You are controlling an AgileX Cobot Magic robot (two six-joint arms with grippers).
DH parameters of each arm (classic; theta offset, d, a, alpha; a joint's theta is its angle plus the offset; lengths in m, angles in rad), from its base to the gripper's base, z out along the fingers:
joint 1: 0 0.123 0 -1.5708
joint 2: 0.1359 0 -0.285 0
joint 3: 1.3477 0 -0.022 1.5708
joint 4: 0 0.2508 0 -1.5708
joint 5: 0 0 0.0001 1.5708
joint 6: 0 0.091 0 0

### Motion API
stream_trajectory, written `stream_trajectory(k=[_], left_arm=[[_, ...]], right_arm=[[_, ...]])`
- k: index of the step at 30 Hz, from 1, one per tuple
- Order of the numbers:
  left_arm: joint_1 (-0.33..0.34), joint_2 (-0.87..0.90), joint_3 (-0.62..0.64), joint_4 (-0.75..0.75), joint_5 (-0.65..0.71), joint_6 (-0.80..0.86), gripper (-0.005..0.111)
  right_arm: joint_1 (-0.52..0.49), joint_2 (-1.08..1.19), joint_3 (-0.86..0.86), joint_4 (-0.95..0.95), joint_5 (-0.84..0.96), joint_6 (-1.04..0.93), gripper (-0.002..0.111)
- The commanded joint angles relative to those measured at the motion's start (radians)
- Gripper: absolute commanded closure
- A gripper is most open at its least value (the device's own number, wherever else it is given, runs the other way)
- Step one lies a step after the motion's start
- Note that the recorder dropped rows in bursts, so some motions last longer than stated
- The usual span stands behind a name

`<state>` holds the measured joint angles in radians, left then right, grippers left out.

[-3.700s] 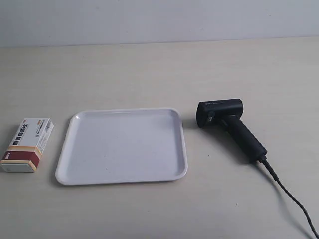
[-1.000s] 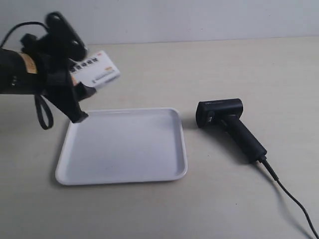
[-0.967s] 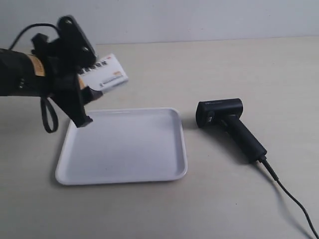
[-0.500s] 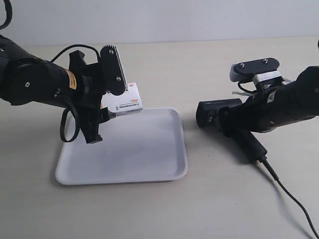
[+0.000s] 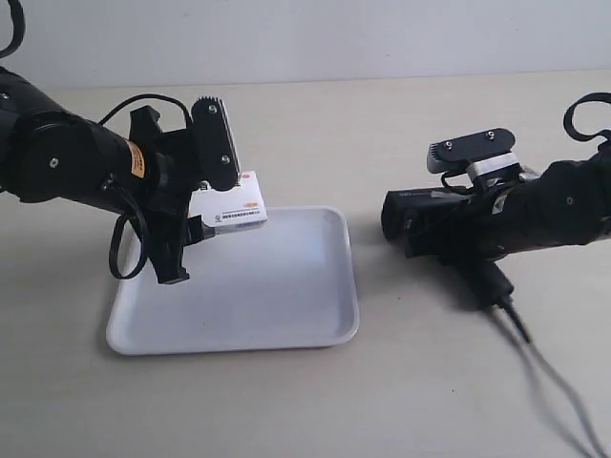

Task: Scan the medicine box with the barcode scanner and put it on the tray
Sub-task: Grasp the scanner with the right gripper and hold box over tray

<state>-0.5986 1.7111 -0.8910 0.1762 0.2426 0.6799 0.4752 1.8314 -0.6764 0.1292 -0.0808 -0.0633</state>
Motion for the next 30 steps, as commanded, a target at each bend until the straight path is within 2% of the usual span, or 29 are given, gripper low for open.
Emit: stream_trajectory(k=[1,4,5,11,18,21,25,30], left_arm=[[-0.003,-0.002,-0.002,-0.015,0.003,0.0,0.107],[-0.005,-0.004,-0.003,-0.015,0.003,0.0,0.107],[-0.007,-0.008,-0.003,-0.015,0.003,0.0,0.107],[-0.039,-0.089,0.037,-0.044,-0.008,0.039,0.107],[-0.04,-0.188,0.117,-0.285,-0.067,0.295,0.107],[-0.04,-0.193,0.122,-0.359,-0.074,0.356,0.107],[-0.04,-0.119,0.122,-0.385,-0.126,0.355,0.107],[-0.04,0.03,0.122,-0.398,-0.255,0.353,0.107]], right_arm=[[0.001,-0.028,-0.009,-0.009,0.009,-0.027,0.09],[0.001,-0.106,-0.009,-0.009,0.081,-0.062,0.107],[0.001,-0.129,-0.009,-0.009,0.097,-0.078,0.108],[-0.018,-0.224,-0.009,-0.065,0.132,-0.146,0.108],[-0.033,-0.222,-0.009,-0.157,0.125,-0.147,0.108],[-0.035,-0.222,-0.009,-0.157,0.125,-0.144,0.108],[-0.035,-0.198,-0.009,-0.155,0.163,-0.022,0.108],[-0.035,-0.113,-0.009,-0.155,0.161,0.089,0.108]])
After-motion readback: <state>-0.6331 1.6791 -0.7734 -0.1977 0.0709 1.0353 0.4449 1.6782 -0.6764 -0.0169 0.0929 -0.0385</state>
